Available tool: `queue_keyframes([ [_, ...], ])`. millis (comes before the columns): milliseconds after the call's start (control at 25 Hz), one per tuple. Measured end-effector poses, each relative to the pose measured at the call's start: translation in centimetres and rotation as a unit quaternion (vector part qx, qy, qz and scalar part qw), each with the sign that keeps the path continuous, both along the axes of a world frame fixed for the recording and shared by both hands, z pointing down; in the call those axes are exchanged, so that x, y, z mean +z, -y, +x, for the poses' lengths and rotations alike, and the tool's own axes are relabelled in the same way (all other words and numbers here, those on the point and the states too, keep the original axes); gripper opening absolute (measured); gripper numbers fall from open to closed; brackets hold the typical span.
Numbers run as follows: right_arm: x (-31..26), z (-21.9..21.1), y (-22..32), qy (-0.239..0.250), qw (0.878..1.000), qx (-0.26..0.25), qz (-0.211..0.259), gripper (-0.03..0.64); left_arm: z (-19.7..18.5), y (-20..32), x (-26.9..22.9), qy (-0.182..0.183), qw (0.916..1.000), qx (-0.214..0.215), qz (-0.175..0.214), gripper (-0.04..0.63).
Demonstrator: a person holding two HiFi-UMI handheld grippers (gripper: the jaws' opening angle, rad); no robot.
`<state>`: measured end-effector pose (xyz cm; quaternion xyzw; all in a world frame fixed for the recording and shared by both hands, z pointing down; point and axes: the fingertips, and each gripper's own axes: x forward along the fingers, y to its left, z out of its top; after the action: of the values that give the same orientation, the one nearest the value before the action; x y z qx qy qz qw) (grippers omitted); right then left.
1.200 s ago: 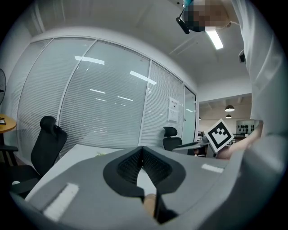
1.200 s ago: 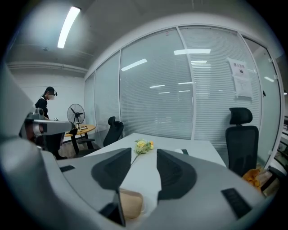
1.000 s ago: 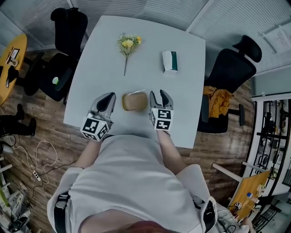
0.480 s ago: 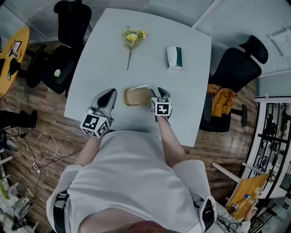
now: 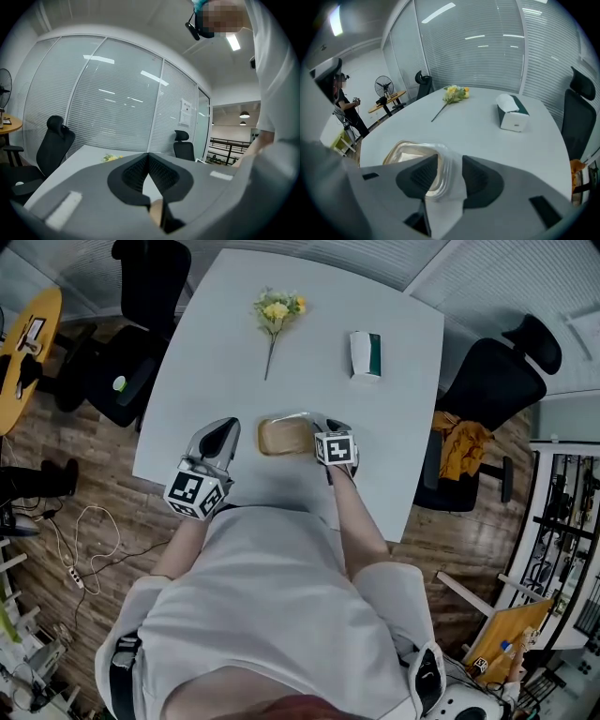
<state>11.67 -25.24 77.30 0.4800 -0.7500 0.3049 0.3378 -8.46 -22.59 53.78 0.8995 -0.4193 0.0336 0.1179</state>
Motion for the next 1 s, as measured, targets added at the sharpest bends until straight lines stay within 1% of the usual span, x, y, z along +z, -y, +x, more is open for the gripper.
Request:
queue_keyframes([
  [160, 1.1, 0.3, 0.1, -0.006, 1.000, -0.008, -0.021, 0.164, -0.3, 0.8, 0.2, -0.003, 1.0000, -0.003, -0.005, 0.009],
  [280, 1.7, 0.0, 0.1, -0.006, 0.999, -0.024, -0.043, 0.163, -0.4, 1.1, 0.6, -0.002, 0.9999, -0.004, -0.010, 0.009],
  [480, 2.5, 0.2, 0.5, -0.008, 0.997, -0.035, -0.066, 0.153, -0.2, 1.9, 1.0, -0.007, 0.9999, 0.002, -0.012, 0.009],
  [840, 2.6, 0.0, 0.4, 0.007, 0.995, -0.050, -0.089, 0.132, 0.0, 2.7, 1.6, -0.008, 0.9998, 0.007, -0.018, 0.009],
  [1000, 2.7, -0.4, 0.3, 0.028, 0.994, -0.047, -0.098, 0.103, -0.1, 2.6, 1.8, -0.014, 0.9997, 0.010, -0.019, 0.009],
])
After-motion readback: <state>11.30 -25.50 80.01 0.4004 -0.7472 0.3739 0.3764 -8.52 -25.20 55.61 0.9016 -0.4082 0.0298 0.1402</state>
